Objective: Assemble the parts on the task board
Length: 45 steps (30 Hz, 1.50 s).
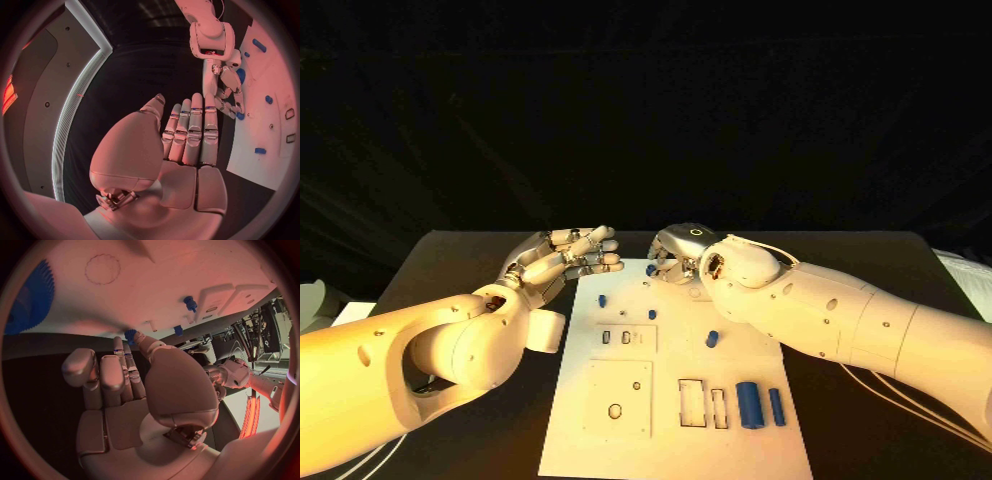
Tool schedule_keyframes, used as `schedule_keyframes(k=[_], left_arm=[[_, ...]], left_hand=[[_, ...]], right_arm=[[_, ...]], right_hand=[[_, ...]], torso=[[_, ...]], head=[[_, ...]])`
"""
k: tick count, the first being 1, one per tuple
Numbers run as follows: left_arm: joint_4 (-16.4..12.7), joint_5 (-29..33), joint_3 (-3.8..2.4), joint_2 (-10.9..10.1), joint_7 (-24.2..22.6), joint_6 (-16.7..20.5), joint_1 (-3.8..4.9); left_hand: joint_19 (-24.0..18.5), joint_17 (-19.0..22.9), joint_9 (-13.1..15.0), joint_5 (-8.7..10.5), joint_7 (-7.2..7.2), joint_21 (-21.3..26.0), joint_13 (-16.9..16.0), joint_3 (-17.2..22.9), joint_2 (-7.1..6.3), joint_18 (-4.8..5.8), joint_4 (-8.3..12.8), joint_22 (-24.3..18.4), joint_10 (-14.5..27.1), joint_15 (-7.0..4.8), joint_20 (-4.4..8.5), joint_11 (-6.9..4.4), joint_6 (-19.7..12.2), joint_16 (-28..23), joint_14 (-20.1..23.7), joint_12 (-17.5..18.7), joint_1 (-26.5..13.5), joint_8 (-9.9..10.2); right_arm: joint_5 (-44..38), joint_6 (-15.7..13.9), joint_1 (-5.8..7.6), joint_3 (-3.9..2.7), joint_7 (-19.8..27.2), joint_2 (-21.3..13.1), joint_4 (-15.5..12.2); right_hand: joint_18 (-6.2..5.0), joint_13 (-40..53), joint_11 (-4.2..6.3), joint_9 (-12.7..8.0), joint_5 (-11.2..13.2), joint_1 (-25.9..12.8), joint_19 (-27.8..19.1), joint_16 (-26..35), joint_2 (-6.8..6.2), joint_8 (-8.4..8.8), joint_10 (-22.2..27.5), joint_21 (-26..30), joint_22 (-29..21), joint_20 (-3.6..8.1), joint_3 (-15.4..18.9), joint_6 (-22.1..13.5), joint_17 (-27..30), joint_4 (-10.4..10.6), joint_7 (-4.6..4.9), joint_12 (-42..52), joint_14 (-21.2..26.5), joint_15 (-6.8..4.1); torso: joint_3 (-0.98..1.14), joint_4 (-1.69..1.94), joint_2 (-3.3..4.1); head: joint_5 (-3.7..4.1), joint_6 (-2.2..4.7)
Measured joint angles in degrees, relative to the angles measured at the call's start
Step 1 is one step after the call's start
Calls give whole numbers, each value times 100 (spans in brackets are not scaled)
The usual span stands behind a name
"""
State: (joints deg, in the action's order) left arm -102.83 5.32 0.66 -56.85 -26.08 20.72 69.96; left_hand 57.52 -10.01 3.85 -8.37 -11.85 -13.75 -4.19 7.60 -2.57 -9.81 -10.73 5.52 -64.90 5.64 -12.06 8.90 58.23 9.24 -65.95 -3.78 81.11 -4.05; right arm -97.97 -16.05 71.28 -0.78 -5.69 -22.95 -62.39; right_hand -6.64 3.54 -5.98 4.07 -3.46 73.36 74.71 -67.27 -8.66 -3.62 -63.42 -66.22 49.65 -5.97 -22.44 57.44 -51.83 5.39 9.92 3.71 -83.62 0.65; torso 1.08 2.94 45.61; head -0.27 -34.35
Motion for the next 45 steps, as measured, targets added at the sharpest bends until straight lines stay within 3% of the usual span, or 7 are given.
schedule_keyframes(k=[9, 18, 21, 24, 27, 32, 45], left_arm=[[3, 1, -1, -6, 8, -1, 4], [2, 2, 0, -78, 15, -2, 6], [0, 2, 2, -103, 16, -2, 7], [-3, 2, 2, -114, 18, -3, 14], [-3, 3, 1, -117, 19, -4, 19], [26, 3, 0, -91, 23, -8, 22], [69, 7, 1, -53, 32, -26, 23]], left_hand=[[0, -5, 0, 0, 0, 24, 0, 0, 0, 0, 0, 0, 0, 20, 0, 0, 0, 0, 20, 0, 0, 0], [0, -4, 0, 0, 0, 24, -1, 0, 0, 1, 0, 1, 0, 20, 0, 0, 0, 1, 20, 0, 0, 0], [0, -10, 0, 0, 0, 24, -1, 0, 0, 1, 0, -5, 0, 20, 0, 0, 0, -21, 20, 0, 0, 0], [0, -10, 0, 0, 0, 24, -1, 0, 0, 1, 0, -5, 0, 20, 0, 0, 0, -21, 20, 0, 0, 0], [0, -10, 0, 0, 0, 24, -1, 0, 0, 1, 0, -5, 0, 20, 0, 0, 0, -21, 20, 0, 0, -1], [0, -10, 0, 0, 0, 24, -1, 0, 0, 1, 0, -4, 0, 20, 0, 0, 0, -21, 20, 0, 0, -1], [0, -9, 0, 0, 0, 24, 4, 0, 0, 1, 0, -4, 0, 20, 0, 0, 0, -21, 20, 0, 0, -1]], right_arm=[[99, -147, -3, 1, -9, -143, -163], [342, -341, 2, -53, -8, -1028, -1051], [554, -355, 30, -108, -43, -1397, -1363], [849, -326, 82, -151, -131, -1752, -1609], [1104, -239, 120, -170, -253, -1956, -1721], [1355, 8, 144, -182, -451, -2101, -1730], [1446, 476, 125, -184, -686, -1883, -1491]], right_hand=[[-88, 18, -105, -13, -22, 195, -158, 220, 86, 0, 382, 225, -315, -122, 560, -427, 325, 62, 99, 68, 59, 82], [-6, 117, 91, 34, -422, 296, 253, -377, 187, -79, -493, -414, 612, 20, 540, -25, -495, 82, -57, 444, -41, -51], [83, 306, 132, 29, -442, 357, 454, -648, 107, -79, -1065, -730, 1105, 96, 574, 4, -902, 138, -98, 782, -32, -165], [140, 646, 368, 7, -453, 276, 674, -891, -74, -65, -1816, -1086, 1668, 196, 765, -113, -1265, 165, -216, 1245, -40, -273], [228, 1857, 438, 0, -618, 223, 844, -1235, -165, -45, -2038, -1381, 2142, 261, 1068, -186, -1819, 252, -275, 2423, -28, -286], [319, 5511, 359, 13, -853, 521, 933, -1734, -9, -82, -1742, -1694, 2528, 208, 1864, -328, -2310, 708, -230, 5668, -41, -272], [318, 6966, 310, 27, -853, 687, 929, -1964, 52, -211, -1922, -1834, 2529, 164, 2021, -328, -2311, 909, -201, 6923, -39, -229]], torso=[[7, 0, 3], [5, -27, 1], [0, -62, -8], [-7, -99, -18], [-10, -125, -25], [-14, -156, -31], [-13, -151, -30]], head=[[-9, 13], [-25, 30], [-27, 41], [-31, 53], [-32, 64], [-33, 69], [-14, 35]])
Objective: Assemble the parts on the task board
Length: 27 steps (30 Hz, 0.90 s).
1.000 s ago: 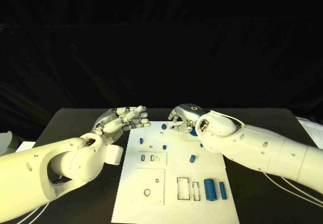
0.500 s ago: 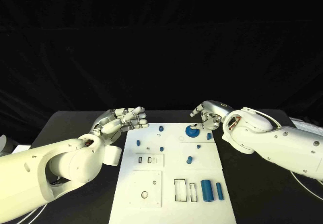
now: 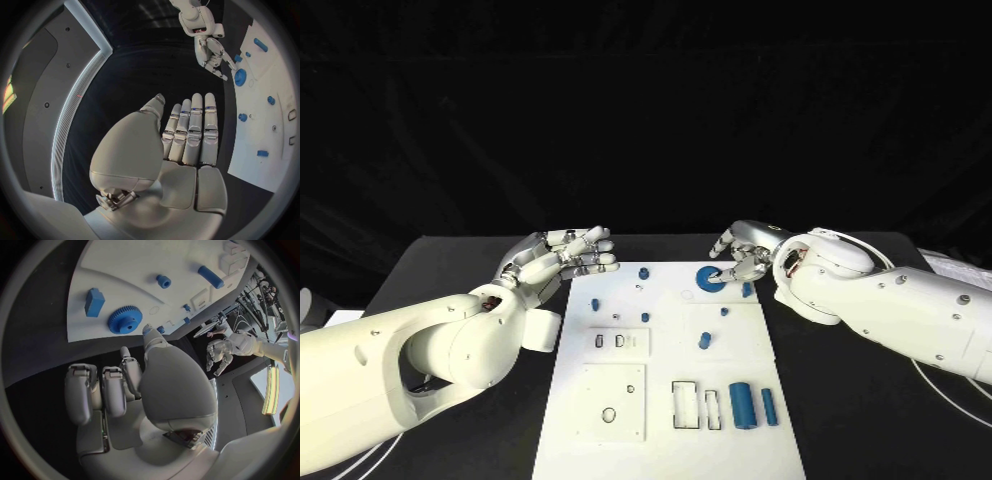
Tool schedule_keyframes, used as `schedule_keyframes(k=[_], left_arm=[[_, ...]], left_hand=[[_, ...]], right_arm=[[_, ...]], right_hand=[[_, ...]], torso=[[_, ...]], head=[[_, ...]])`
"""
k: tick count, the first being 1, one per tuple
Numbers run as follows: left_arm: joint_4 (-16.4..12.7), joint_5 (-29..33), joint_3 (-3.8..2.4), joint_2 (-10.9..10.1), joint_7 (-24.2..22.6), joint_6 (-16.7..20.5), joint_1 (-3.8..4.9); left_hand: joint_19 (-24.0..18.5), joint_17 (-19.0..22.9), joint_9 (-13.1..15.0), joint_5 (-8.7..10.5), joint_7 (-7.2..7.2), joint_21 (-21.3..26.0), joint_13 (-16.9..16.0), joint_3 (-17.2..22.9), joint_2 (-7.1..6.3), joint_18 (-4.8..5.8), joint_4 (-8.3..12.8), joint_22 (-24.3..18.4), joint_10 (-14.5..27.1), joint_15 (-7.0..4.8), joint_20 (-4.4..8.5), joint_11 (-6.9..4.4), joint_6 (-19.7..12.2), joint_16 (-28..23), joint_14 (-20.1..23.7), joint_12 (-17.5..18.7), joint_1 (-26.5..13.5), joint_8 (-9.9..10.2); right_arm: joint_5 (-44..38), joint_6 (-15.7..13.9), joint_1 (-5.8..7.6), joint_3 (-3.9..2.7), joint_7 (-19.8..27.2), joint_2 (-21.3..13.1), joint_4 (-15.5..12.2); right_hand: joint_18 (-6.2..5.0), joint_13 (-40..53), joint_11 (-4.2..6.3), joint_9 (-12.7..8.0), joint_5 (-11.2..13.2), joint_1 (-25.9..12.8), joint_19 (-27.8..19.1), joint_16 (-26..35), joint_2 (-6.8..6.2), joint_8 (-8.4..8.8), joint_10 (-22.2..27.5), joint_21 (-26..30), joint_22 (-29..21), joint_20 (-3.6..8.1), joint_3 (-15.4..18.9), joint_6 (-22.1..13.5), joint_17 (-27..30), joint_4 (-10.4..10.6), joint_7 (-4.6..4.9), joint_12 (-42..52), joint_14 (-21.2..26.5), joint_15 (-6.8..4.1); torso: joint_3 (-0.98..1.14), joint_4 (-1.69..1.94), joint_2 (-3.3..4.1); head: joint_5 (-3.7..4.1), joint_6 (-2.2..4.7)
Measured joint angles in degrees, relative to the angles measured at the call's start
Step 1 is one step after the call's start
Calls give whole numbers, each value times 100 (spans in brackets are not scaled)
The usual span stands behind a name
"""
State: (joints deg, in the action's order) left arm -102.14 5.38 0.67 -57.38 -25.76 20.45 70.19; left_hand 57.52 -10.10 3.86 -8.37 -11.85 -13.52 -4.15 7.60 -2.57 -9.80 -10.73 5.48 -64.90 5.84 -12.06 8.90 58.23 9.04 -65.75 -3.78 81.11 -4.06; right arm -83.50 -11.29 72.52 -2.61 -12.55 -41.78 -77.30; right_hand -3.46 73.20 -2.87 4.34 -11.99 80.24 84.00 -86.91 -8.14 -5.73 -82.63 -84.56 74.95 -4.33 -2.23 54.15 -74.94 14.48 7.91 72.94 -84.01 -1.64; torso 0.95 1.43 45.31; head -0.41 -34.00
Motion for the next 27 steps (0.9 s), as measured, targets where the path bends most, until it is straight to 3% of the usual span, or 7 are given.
schedule_keyframes(k=[2, 11, 27], left_arm=[[1, 0, 0, 2, 1, -2, 0], [15, 1, 0, 5, 4, -16, 0], [37, 3, 0, 13, 10, -26, 0]], left_hand=[[0, 0, 0, 0, 0, 0, 0, 0, 0, 0, 0, 0, 0, 0, 0, 0, 0, 0, 0, 0, 0, 0], [0, 1, 0, 0, 0, 0, -1, 0, 0, 0, 0, 1, 0, 0, 0, 0, 0, 0, 0, 0, 0, 0], [0, -6, 0, 0, 0, 0, -1, 0, 0, 1, 0, -4, 21, 0, 0, -21, 0, 0, 0, 0, 0, 0]], right_arm=[[-18, 43, -18, 0, -11, 43, 33], [-152, 147, -91, 6, -31, 165, 182], [-252, 163, -107, 5, -29, 207, 265]], right_hand=[[87, 136, -10, 0, 0, 10, 0, -56, 11, 0, -49, -53, 0, 0, 0, 9, 0, 0, 8, 128, 0, 0], [86, 181, -10, 5, -34, 129, 0, -67, 130, -45, -50, -87, -1, 0, -58, 79, 1, -58, 20, 267, 0, 0], [87, 187, 11, 18, -65, 196, 0, -87, 196, -112, -70, -110, -2, 1, -120, 224, 2, -153, -4, 350, 0, 0]], torso=[[0, 1, 1], [0, 1, 3], [2, -1, 5]], head=[[0, -3], [-11, -13], [-18, -32]])
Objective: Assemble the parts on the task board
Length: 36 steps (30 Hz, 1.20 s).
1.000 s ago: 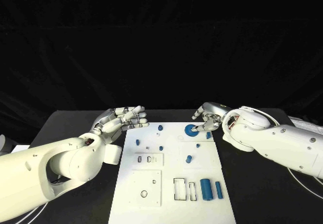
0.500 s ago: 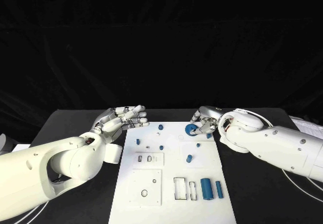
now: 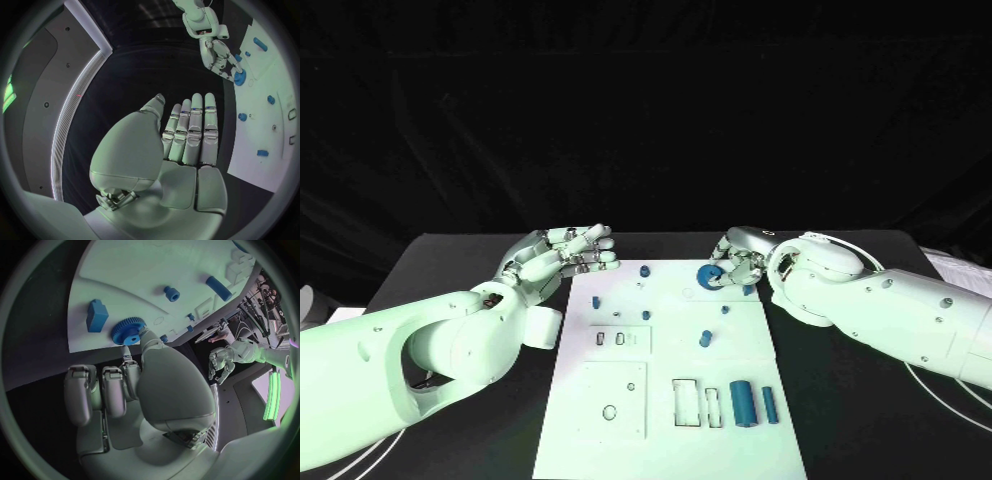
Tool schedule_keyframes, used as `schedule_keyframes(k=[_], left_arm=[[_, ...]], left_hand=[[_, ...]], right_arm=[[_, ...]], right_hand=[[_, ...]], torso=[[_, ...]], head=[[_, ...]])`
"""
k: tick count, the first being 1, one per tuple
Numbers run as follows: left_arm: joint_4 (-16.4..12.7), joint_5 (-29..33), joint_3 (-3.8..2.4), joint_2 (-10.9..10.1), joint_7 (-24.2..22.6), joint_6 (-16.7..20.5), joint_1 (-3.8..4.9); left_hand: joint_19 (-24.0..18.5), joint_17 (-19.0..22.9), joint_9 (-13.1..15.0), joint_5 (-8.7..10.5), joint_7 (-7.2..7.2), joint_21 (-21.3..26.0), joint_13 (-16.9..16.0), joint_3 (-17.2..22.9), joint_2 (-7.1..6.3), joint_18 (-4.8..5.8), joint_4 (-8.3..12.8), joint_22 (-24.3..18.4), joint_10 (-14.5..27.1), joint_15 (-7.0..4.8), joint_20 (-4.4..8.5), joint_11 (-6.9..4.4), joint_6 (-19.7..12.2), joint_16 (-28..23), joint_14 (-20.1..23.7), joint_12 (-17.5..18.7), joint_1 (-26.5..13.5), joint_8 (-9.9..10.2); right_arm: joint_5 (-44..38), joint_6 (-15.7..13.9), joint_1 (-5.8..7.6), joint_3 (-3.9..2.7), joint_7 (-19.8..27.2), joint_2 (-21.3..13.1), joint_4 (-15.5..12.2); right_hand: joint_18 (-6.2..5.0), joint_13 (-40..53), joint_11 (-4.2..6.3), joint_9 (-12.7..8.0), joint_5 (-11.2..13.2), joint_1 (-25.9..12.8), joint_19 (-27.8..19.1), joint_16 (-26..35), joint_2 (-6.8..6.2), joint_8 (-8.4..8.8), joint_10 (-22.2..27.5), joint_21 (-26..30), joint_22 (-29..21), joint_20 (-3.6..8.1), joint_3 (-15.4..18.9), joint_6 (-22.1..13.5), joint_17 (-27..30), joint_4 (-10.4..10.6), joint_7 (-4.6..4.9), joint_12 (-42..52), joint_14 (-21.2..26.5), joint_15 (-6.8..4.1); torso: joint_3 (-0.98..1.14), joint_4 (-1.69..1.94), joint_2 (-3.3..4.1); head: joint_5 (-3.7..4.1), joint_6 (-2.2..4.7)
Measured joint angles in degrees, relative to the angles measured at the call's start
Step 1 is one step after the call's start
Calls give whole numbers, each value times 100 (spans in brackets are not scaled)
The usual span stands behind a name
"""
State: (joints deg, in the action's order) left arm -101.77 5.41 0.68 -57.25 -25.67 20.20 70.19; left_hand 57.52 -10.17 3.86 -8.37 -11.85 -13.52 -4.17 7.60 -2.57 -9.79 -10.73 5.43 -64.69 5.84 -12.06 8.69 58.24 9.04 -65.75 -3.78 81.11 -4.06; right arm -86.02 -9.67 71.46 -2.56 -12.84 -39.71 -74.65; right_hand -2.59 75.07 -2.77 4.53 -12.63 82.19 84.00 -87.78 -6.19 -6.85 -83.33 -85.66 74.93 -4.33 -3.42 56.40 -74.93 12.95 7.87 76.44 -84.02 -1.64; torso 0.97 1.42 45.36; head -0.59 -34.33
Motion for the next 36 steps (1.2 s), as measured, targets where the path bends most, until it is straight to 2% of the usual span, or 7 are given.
schedule_keyframes(k=[11, 12, 19, 22, 26, 33, 36], left_arm=[[5, 1, 0, 8, 3, -5, 0], [5, 1, 0, 8, 4, -5, 0], [10, 2, 0, 5, 6, -8, 0], [10, 2, 1, 4, 7, -10, 0], [10, 2, 1, 3, 7, -11, 0], [10, 2, 1, -1, 9, -13, 0], [10, 2, 1, 1, 9, -15, 0]], left_hand=[[0, 1, 0, 0, 0, 0, 0, 15, 0, 0, 15, 0, 0, 0, 0, 0, 0, 0, 0, 0, 0, 0], [0, 1, 0, 0, 0, 0, 0, 15, 0, 0, 15, 1, 0, 0, 0, 0, 0, 0, 0, 0, 0, 0], [0, 1, 0, 0, 0, 0, -1, 15, 0, -1, 15, 1, 0, 0, 0, 0, 0, 0, 0, 0, 0, 0], [0, 1, 0, 0, 0, 0, -1, 15, 0, 0, 15, 1, 0, 0, 0, 0, 0, 0, 0, 0, 0, 0], [0, 1, 0, 0, 0, 0, -1, 15, 0, 0, 15, 1, 0, 0, 0, 0, 0, 0, 0, 0, 0, 0], [0, -4, 0, 0, 0, 0, -1, 15, 0, -1, 15, 2, 0, 0, 0, 0, 0, 0, 0, 0, 0, 0], [0, -3, 0, 0, 0, 0, -1, 15, 0, 0, 15, 1, 0, 0, 0, 0, 0, 0, 0, 0, 0, 0]], right_arm=[[-19, 61, -13, -9, 8, 66, 72], [-27, 64, -13, -10, 8, 67, 76], [-161, 70, -15, -21, 4, 59, 72], [-251, 67, -17, -28, -15, 58, 39], [-364, 49, -25, -33, -45, 64, -5], [-503, -104, -56, -23, -63, 74, -101], [-531, -221, -80, -5, -63, 89, -172]], right_hand=[[0, -5, 12, 3, 0, -1, 0, -21, 3, -21, -12, -12, -1, 0, -40, 75, 1, -40, -13, 27, 0, 0], [0, 3, 21, 8, 0, 12, 0, -21, 32, -38, -21, -27, -1, 0, -54, 85, 1, -54, -23, 29, 0, 0], [0, 12, 51, 10, 169, 107, 0, -44, 154, -89, -52, -50, -1, 0, -262, 264, 1, -262, -59, 111, 0, 0], [0, 12, 51, 9, 163, 170, 0, -44, 181, -93, -52, -66, -1, 0, -398, 308, 1, -348, -79, 139, 0, 0], [0, -10, 72, 6, 141, 205, 0, -44, 190, -103, -73, -89, -1, 0, -585, 338, 2, -434, -50, 175, 6, -36], [-1, -13, 133, -27, 141, 204, 0, -44, 191, -103, -72, -128, -2, 44, -809, 338, 2, -523, -51, 223, -1, -84], [61, -12, 144, -27, 142, 196, 1, -44, 199, -103, -61, -128, -2, 44, -865, 338, 2, -529, -51, 226, -1, -85]], torso=[[-1, 1, 1], [-2, 2, 1], [-2, 2, 1], [-2, 2, 1], [-2, 2, 1], [-2, 2, 2], [-2, 2, 2]], head=[[-5, -38], [-5, -44], [-14, -55], [-15, -58], [-15, -60], [-14, -60], [-14, -52]])
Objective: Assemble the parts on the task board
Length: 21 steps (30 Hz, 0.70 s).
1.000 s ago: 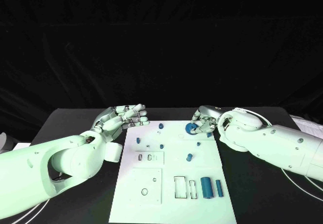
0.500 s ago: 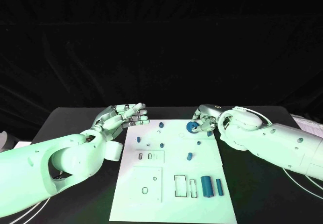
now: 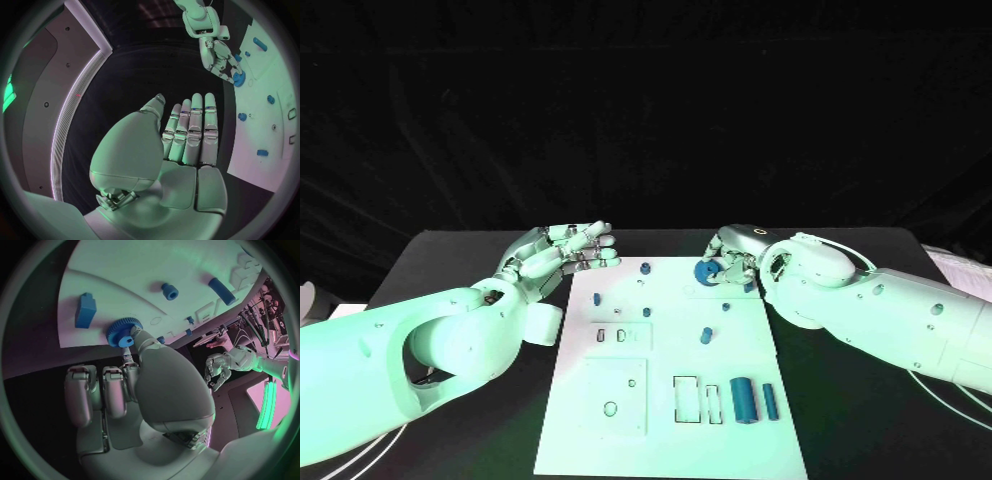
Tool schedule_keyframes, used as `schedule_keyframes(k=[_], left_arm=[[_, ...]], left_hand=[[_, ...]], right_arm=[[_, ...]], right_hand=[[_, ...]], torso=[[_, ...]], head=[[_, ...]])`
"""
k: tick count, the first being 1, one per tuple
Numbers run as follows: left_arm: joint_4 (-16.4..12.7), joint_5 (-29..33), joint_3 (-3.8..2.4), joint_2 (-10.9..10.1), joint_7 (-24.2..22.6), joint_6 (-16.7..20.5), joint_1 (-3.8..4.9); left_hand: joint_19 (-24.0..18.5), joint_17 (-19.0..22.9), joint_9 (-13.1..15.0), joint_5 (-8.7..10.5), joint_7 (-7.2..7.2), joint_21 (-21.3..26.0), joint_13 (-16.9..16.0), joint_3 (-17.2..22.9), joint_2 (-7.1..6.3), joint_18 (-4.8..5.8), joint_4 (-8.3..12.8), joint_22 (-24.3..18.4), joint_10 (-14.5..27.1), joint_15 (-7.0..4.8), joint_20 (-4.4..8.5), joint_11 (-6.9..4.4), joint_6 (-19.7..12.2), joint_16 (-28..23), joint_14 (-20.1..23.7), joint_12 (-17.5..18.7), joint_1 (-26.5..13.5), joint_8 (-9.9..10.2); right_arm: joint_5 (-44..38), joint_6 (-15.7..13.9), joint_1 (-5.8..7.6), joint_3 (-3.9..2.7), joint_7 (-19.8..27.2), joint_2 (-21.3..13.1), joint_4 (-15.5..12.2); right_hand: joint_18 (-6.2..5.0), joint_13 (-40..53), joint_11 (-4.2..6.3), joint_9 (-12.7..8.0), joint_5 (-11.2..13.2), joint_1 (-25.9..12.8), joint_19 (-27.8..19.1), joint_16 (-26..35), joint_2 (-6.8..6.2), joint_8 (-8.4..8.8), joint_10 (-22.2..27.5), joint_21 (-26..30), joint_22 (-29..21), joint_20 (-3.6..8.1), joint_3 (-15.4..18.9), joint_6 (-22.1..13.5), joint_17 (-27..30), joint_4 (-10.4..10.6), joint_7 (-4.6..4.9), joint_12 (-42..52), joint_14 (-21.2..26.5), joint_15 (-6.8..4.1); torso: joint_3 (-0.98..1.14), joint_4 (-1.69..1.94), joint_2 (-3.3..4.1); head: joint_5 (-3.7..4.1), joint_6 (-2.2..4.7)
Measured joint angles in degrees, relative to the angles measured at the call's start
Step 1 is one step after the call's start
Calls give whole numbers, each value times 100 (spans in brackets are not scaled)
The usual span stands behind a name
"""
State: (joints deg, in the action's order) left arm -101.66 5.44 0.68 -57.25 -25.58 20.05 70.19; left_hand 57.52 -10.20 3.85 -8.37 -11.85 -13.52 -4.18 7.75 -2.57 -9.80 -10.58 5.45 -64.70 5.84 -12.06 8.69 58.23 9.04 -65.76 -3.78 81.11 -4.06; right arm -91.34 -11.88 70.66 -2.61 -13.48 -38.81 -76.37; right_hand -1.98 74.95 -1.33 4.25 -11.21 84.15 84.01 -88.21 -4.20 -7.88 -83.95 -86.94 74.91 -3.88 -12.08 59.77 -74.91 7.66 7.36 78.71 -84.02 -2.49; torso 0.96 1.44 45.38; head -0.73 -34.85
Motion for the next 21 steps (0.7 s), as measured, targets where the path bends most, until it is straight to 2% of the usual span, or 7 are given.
schedule_keyframes(k=[3, 11, 16, 21], left_arm=[[0, 0, 0, 7, 0, -1, 0], [11, 0, 0, 22, 2, -6, 0], [11, 0, 0, 31, 3, -9, 0], [10, 1, 0, 48, 4, -14, 0]], left_hand=[[0, 0, 0, 0, 0, 0, 0, 0, 0, 0, 0, 0, 0, 0, 0, 0, 0, 0, 0, 0, 0, 0], [0, 0, 0, 0, 0, 0, 0, 0, 0, 0, 0, 0, 0, 0, 0, 0, 0, 0, 0, 0, 0, 0], [0, 1, 0, 0, 0, 0, 0, 0, 0, 0, 0, 0, 0, 0, 0, 0, 0, 0, 0, 0, 0, 0], [0, -7, 0, 0, 0, 0, 6, 0, 0, 0, 0, -8, 0, 0, 0, 0, 0, -28, 0, 0, 0, 0]], right_arm=[[-18, -126, -17, 7, 0, 37, -101], [-128, -451, -13, 3, 4, 275, -337], [-249, -572, -12, 5, 4, 512, -340], [-353, -630, -31, 37, 5, 761, -208]], right_hand=[[0, 0, 0, 0, -23, -17, -1, 0, 17, 0, 0, 0, 0, 40, -35, 0, 0, -21, 0, 0, 0, 0], [0, 7, 0, 0, -45, -75, -1, 0, 75, 0, 0, -27, 0, 40, -78, 0, -2, -47, 0, 0, 0, 0], [-1, 15, 0, 0, -45, -93, 0, 0, 92, 1, 0, -27, 4, 40, -94, 0, -4, -62, 0, 0, 0, 0], [-3, 13, -1, 0, -44, -99, -1, 0, 97, 1, 0, -27, 4, 40, -93, 0, -4, -62, 0, 0, 0, 0]], torso=[[0, 3, 1], [0, 10, 2], [-2, 7, 2], [-2, 5, 2]], head=[[0, 10], [-13, 15], [-21, 23], [-30, 28]])
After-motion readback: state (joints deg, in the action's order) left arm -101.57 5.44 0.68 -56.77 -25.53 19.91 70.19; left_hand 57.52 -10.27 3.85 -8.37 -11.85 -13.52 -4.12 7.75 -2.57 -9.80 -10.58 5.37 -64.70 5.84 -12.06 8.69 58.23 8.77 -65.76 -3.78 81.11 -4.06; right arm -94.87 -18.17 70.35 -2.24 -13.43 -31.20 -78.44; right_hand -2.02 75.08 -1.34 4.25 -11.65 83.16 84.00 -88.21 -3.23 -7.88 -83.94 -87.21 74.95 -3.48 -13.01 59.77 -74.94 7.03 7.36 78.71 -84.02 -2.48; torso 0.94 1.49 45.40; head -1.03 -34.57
